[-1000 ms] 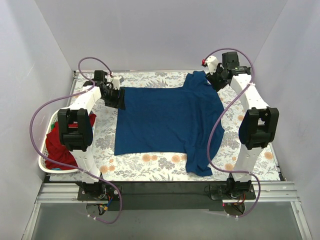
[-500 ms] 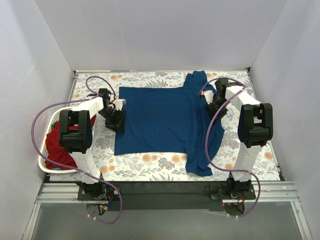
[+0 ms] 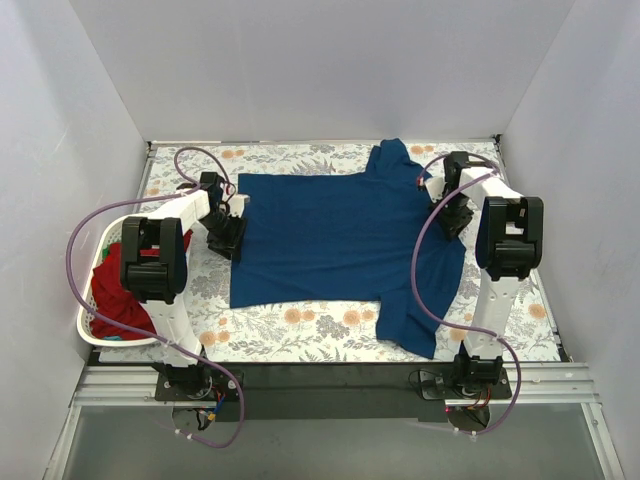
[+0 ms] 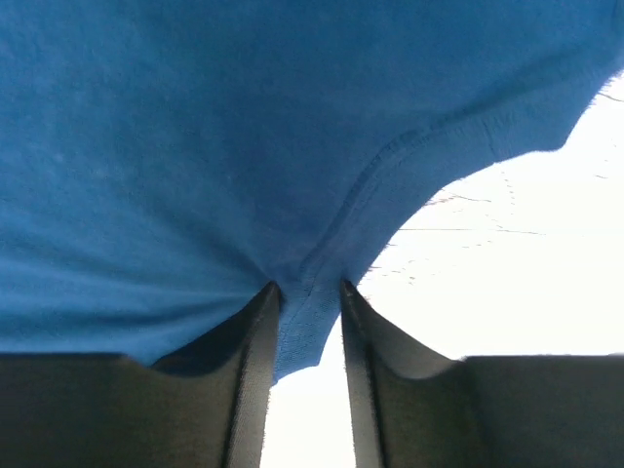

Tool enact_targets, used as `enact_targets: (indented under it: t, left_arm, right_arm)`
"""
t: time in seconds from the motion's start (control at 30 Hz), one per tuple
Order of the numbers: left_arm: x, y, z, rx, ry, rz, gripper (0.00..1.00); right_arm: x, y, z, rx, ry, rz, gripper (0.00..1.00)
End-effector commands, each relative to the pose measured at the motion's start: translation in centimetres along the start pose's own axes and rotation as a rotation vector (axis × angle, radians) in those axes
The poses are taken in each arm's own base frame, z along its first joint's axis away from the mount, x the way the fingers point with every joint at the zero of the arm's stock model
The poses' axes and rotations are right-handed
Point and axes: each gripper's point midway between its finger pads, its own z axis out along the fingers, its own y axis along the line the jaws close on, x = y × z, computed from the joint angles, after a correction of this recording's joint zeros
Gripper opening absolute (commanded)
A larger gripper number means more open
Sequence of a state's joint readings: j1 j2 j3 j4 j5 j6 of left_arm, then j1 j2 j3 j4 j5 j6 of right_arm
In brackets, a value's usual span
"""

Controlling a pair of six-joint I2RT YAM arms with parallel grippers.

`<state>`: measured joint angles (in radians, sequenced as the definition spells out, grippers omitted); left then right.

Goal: Fold and stack the t-shirts
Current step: Flatten the tshirt out

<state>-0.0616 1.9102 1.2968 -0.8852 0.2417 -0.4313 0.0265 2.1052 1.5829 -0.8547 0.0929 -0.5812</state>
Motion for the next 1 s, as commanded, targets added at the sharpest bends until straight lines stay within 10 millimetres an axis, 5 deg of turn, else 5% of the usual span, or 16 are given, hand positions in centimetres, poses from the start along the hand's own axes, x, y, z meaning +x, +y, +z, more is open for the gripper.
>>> enact_targets:
  t: [0.0, 0.17, 0.37, 0.63, 0.83, 0.97]
  left_arm:
    - [-3.0, 1.1, -1.8, -0.063, -0.094, 0.043, 0.36]
    - [-2.5, -3.6, -5.2, 0.089, -0.139, 0.116, 0.46]
    - [0.9, -6.5, -4.2, 0.099, -0.097, 0.181, 0.47]
    - [4.8, -4.8, -0.7, 0.022, 0.0, 0.155, 0.45]
    - [8.8, -3.9, 0.6, -0.012, 0.095, 0.147, 0.44]
    - [11.4, -4.1, -0.3, -0.011, 0.138, 0.15, 0.43]
  right_arm:
    - [-1.9, -1.4, -3.2, 0.042, -0.12, -0.014, 0.4]
    - [-0.1, 4.1, -8.5, -0.109, -0.209, -0.066, 0.46]
    - [5.0, 7.7, -6.1, -0.188, -0.078, -0.094, 0.43]
    - [6.7, 7.5, -2.1, -0.169, 0.012, -0.078, 0.37]
    - [11.9, 8.5, 0.7, -0.141, 0.161, -0.103, 0.36]
    - [15.6, 10.6, -0.1, -0.162, 0.207, -0.127, 0.35]
